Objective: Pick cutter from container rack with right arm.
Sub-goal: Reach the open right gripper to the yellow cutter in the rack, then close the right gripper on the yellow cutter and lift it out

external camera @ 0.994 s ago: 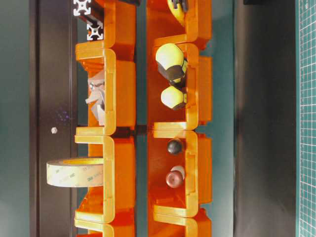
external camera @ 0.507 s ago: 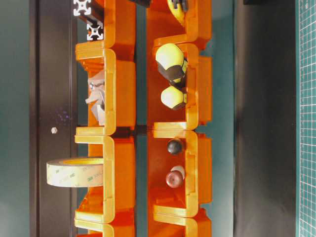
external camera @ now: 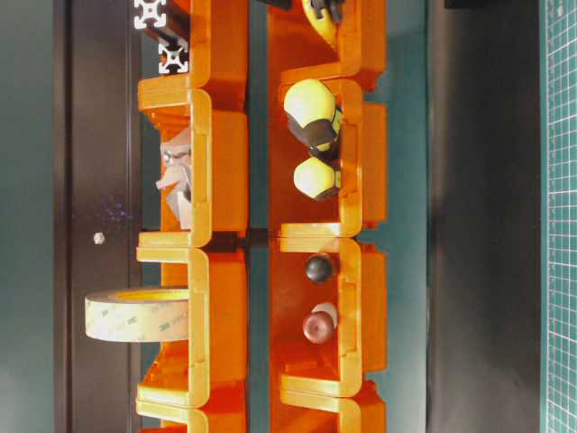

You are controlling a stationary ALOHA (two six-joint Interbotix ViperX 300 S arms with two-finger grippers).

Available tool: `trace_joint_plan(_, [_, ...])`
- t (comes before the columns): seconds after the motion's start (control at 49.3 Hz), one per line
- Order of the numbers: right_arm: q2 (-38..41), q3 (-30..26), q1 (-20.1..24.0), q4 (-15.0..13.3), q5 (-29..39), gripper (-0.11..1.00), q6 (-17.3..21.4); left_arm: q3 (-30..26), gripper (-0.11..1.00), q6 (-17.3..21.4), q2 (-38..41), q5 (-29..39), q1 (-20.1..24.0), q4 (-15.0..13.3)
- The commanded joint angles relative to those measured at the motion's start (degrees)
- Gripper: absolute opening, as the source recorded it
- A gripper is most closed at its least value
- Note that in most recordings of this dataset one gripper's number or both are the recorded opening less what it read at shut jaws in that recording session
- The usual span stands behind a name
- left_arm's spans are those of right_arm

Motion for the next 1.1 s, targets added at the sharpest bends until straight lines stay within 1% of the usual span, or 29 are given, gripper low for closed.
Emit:
trace_joint_plan(0.0, [-0.44,-0.18,-0.09,0.18,-1.76,0.49,1.05,-0.62,0.00,-0.09,0.26,-0.26,0.09,0.18])
trace_joint_plan(0.081, [-0.44,-0.18,0.00,0.62,-2.90,0.35,2.11,-0.62,0.00,-0.09,0.26,-0.26,0.09,0.18])
trace_joint_plan(0.122, [-0.44,-0.26,0.18,0.62,-3.16,0.30,2.64,-0.62,0.00,-0.09,0.26,-0.26,0.18,0.18])
trace_joint_plan(0.223, [-0.44,-0.26,0.79,0.62,-3.16,0.30,3.25,-0.62,0.00,-0.18,0.26,-0.26,0.18,0.18])
trace_joint_plan(0.446, [-0.44,-1.41,2.20,0.62,-1.49,0.30,2.72,-0.62,0.00,-0.18,0.26,-0.35,0.18,0.18])
trace_joint_plan(0.588, [-0.79,-3.34,4.39,0.35,1.41,0.30,2.02,-0.62,0.00,-0.18,0.26,-0.26,0.09,0.18])
trace_joint_plan(0.731, [-1.58,-5.71,6.94,0.35,4.92,0.28,0.79,-0.53,0.00,-0.18,0.26,-0.26,0.09,0.18])
trace_joint_plan(1.075, [-3.78,-10.81,12.22,0.35,9.76,0.26,0.70,-0.18,0.00,-0.18,-0.09,-0.26,0.09,0.18])
